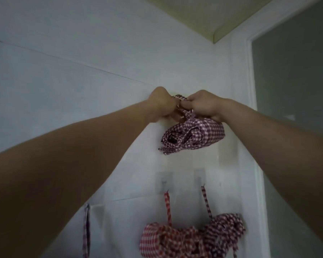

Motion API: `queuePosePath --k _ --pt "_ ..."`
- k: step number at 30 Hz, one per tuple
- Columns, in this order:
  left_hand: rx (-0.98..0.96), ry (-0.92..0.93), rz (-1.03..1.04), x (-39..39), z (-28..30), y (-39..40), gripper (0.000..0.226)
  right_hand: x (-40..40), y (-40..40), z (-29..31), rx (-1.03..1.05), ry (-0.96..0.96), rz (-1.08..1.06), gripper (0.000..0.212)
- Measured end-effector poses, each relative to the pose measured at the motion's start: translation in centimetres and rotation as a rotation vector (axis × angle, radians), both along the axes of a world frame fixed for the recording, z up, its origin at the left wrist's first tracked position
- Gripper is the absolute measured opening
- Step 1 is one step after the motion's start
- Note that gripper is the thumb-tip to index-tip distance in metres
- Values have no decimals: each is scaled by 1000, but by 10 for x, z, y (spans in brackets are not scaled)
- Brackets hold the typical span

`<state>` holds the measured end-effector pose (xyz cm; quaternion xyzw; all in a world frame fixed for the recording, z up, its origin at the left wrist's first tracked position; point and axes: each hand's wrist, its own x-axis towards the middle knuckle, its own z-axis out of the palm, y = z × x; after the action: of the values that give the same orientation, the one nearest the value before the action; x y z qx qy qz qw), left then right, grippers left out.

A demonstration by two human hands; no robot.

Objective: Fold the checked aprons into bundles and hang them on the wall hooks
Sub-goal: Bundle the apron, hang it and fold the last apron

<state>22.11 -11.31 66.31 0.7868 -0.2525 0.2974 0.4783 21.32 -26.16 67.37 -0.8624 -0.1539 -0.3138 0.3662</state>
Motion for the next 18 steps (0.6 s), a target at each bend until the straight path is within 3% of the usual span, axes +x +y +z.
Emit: queuePosePath --k 4,6,9,16,18 --pt "-56 -15 21 10 12 -3 27 14 -10 14 -39 -100 1 30" --pt "23 -53 81 9 20 -4 22 16 -15 19 -1 -92 -30 25" --pt "184 -49 175 10 25 -5 16 23 -15 20 -99 -65 -128 21" --pt "372 -196 367 15 11 -7 39 36 -17 5 -176 -99 -124 21" --pt "392 -208 382 16 3 -7 33 36 -15 0 -145 -116 -103 23"
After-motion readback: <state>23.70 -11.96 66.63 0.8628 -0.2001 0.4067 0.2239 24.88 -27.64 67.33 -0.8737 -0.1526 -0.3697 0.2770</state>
